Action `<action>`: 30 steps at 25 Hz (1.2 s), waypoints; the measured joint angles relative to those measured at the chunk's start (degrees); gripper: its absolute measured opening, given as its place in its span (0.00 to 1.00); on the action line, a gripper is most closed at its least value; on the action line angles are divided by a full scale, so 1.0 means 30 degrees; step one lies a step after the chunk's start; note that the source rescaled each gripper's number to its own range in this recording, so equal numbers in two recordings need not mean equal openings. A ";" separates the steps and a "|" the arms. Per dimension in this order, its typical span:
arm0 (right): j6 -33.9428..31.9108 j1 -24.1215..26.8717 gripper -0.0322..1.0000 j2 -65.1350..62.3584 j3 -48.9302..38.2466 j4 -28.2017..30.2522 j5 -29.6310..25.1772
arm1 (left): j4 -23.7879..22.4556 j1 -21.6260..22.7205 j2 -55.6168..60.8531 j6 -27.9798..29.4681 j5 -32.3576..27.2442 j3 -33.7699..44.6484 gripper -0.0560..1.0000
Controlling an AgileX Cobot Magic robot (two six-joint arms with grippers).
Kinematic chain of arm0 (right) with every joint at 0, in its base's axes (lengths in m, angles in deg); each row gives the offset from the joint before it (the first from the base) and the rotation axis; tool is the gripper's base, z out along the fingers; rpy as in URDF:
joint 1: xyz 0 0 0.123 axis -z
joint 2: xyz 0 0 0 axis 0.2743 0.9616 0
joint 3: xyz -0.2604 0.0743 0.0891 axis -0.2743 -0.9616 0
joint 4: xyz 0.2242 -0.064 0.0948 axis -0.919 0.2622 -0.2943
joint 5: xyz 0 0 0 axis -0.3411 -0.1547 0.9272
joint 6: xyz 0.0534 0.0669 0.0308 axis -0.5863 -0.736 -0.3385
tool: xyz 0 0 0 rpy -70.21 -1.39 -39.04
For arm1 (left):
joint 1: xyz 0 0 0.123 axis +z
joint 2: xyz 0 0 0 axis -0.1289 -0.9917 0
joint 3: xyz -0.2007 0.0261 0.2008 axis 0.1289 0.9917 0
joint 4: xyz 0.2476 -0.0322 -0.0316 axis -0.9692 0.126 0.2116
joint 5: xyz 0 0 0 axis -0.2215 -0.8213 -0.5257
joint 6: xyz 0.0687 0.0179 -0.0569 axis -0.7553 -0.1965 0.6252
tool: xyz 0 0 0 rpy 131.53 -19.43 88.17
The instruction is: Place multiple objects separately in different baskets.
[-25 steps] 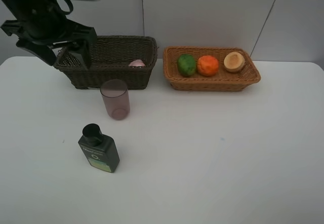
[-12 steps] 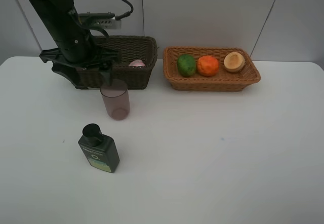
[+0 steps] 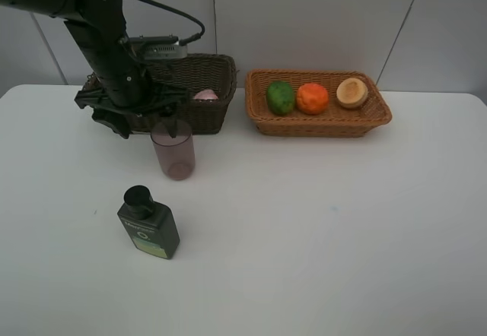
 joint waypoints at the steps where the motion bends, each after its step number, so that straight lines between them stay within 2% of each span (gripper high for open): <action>1: 0.0000 0.0000 0.97 0.0000 0.0000 0.0000 0.0000 | 0.0052 0.0000 0.0000 0.0042 0.0235 0.0137 0.96; 10: 0.0000 0.0000 0.97 0.0000 0.0000 -0.0036 0.0000 | 0.0283 0.0000 -0.0564 0.0639 0.1737 0.1316 0.96; 20: 0.0000 0.0000 0.97 0.0000 0.0000 -0.0036 0.0000 | 0.0297 0.0000 -0.1391 0.0779 0.2979 0.1372 0.96; 22: 0.0000 0.0000 0.97 0.0000 0.0000 -0.0036 0.0000 | 0.0302 0.0000 -0.1391 0.0818 0.2997 0.1372 0.93; 24: 0.0000 0.0000 0.97 0.0000 0.0000 -0.0036 0.0000 | 0.0302 0.0000 -0.1391 0.0835 0.2997 0.1372 0.83; 25: 0.0000 0.0000 0.97 0.0000 0.0000 -0.0036 0.0000 | 0.0302 0.0000 -0.1391 0.0835 0.2997 0.1372 0.74; 30: 0.0000 0.0000 0.97 0.0000 0.0000 -0.0019 0.0000 | 0.0302 0.0000 -0.1391 0.0895 0.2885 0.1372 0.18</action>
